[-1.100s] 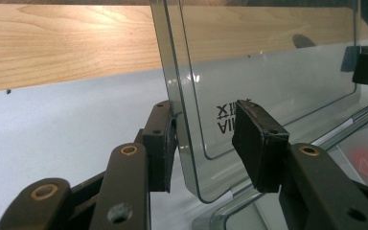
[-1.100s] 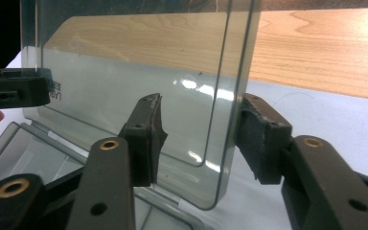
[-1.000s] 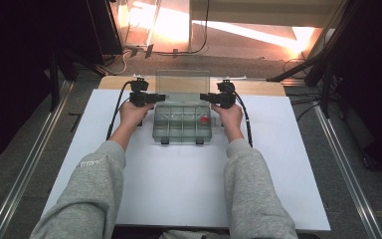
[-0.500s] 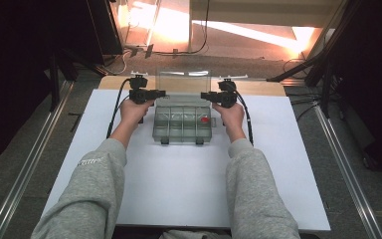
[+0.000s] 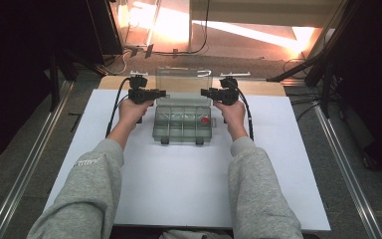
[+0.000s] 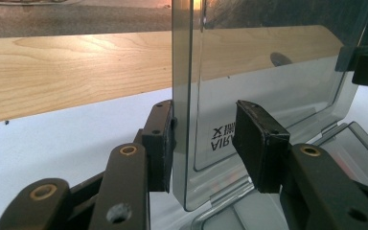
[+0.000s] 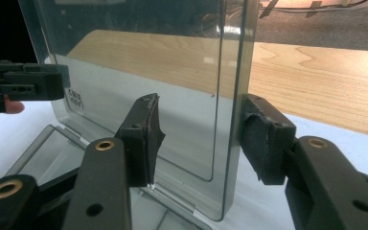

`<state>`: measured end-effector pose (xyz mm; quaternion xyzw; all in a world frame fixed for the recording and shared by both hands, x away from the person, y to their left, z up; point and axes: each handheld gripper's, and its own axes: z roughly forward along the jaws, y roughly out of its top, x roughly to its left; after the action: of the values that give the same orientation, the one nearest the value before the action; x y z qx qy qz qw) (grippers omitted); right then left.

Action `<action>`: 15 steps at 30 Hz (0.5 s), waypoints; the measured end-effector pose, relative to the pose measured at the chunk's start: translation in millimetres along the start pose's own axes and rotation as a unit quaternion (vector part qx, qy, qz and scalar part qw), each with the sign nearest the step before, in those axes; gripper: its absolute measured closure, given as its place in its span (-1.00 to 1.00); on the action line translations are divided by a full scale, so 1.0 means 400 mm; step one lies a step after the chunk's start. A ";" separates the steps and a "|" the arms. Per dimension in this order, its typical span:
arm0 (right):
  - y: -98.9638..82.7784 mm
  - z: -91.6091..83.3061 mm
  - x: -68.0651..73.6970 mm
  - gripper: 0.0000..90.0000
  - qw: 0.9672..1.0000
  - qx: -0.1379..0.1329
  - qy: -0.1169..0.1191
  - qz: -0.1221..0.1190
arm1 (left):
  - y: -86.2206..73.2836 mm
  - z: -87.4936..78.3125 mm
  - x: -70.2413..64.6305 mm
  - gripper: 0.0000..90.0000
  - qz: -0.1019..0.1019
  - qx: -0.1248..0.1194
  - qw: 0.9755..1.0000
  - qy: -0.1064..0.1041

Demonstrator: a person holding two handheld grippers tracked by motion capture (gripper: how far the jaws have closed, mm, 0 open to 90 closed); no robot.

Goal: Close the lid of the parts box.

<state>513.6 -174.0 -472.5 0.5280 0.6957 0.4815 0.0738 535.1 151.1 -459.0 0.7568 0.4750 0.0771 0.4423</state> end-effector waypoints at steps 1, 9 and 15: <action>0.003 -0.003 0.001 0.14 1.000 -0.002 0.001 0.000 | 0.000 0.000 -0.001 0.31 0.001 -0.001 1.000 0.001; 0.033 -0.021 0.021 0.10 1.000 -0.004 -0.003 -0.019 | 0.005 -0.009 -0.004 0.30 -0.001 0.000 1.000 -0.004; 0.031 -0.034 0.026 0.11 1.000 -0.008 0.005 -0.016 | 0.007 -0.015 -0.014 0.22 0.006 0.003 1.000 -0.005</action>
<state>509.2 -173.8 -451.8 0.5136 0.7005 0.4885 0.0827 530.9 149.9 -451.7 0.7616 0.4685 0.0747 0.4415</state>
